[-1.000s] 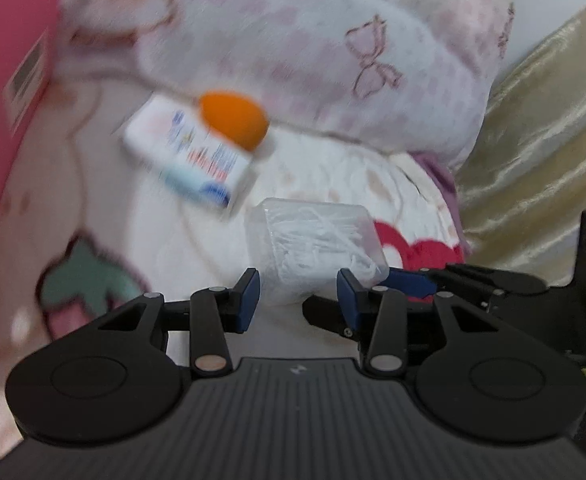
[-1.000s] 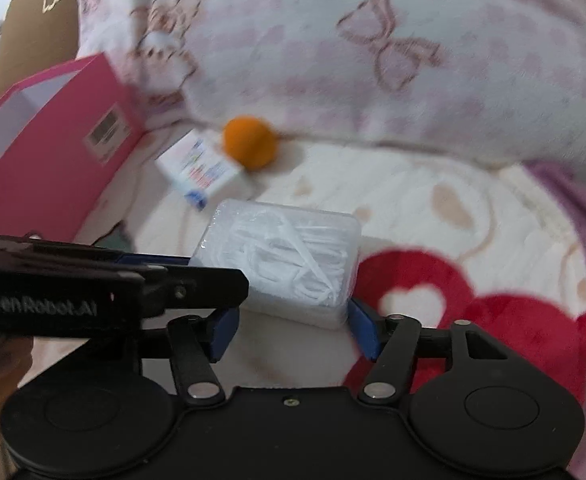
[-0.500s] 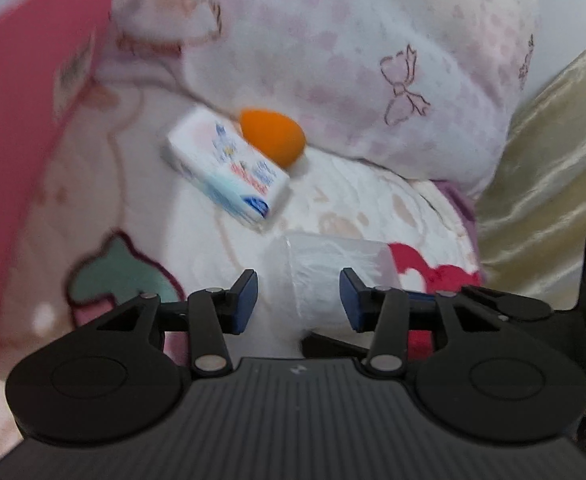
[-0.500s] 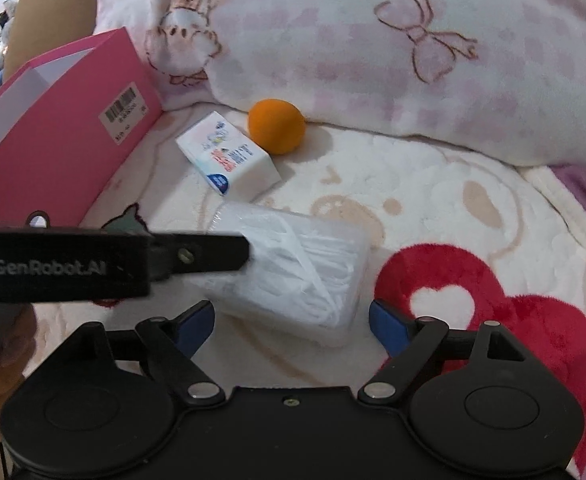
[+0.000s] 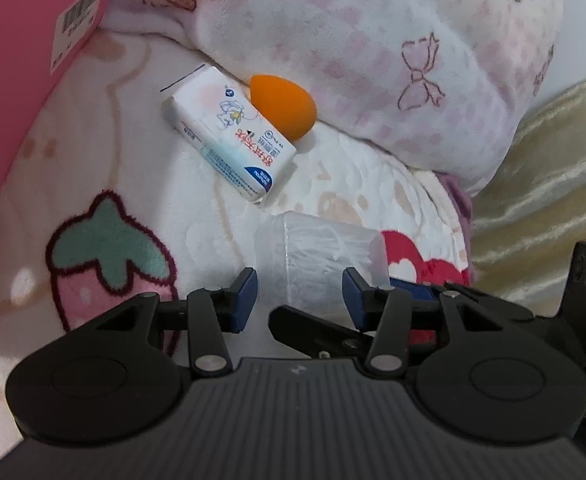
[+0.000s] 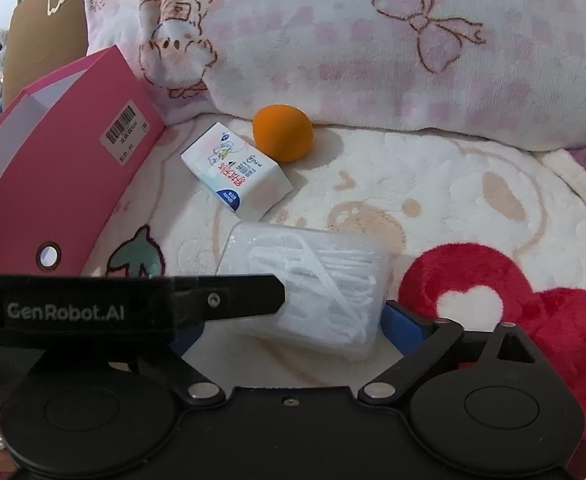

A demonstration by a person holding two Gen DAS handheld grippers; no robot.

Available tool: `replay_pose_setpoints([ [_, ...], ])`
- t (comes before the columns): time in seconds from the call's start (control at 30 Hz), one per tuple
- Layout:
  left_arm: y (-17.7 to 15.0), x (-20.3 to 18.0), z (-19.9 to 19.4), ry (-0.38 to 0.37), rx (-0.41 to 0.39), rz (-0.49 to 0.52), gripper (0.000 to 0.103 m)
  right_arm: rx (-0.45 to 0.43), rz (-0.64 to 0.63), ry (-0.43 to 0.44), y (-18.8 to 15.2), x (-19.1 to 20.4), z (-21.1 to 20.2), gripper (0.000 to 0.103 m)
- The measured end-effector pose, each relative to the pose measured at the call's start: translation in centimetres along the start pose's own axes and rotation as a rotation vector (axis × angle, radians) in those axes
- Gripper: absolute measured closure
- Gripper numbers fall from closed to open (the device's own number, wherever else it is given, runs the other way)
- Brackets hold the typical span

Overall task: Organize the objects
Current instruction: 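Lift the floss-pick box with the right gripper off the bed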

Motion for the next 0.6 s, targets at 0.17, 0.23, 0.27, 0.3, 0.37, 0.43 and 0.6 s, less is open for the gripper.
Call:
replay_pose_setpoints([
  [0.17,-0.2,0.6,0.1,-0.025,-0.017,-0.017,0.059,0.007,-0.017,-0.026,0.1,0.3,0.5,0.003],
  [0.23,-0.2,0.5,-0.1,-0.027,-0.025,-0.005,0.06,0.003,-0.024,-0.034,0.1,0.5,0.5,0.004],
  [0.27,-0.3,0.4,-0.3,-0.026,-0.033,0.002,0.06,-0.005,-0.026,-0.037,0.0,0.5,0.3,0.004],
  [0.3,-0.3,0.3,-0.5,-0.023,-0.046,0.007,0.06,-0.013,-0.031,-0.04,0.0,0.6,0.2,0.004],
  [0.37,-0.6,0.1,-0.9,-0.007,-0.066,0.02,0.06,-0.022,-0.049,-0.046,-0.2,0.8,-0.3,0.006],
  [0.43,-0.8,0.0,-1.4,0.004,-0.072,0.032,0.06,-0.025,-0.067,-0.056,-0.4,1.1,-0.6,0.007],
  [0.6,-1.4,-0.7,-2.8,0.033,-0.072,0.057,0.06,-0.038,-0.103,-0.066,-0.8,2.2,-1.6,0.007],
])
Point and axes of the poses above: each gripper's, at about its wrist camera, not at the fingertips, and z roughly the way its jaws point, x to its left, y to its top, the point moved 8 cm from there along z, roughly the way its jaws point, and after that the axes turned 4 degrees about x, right-handed, at the moved point
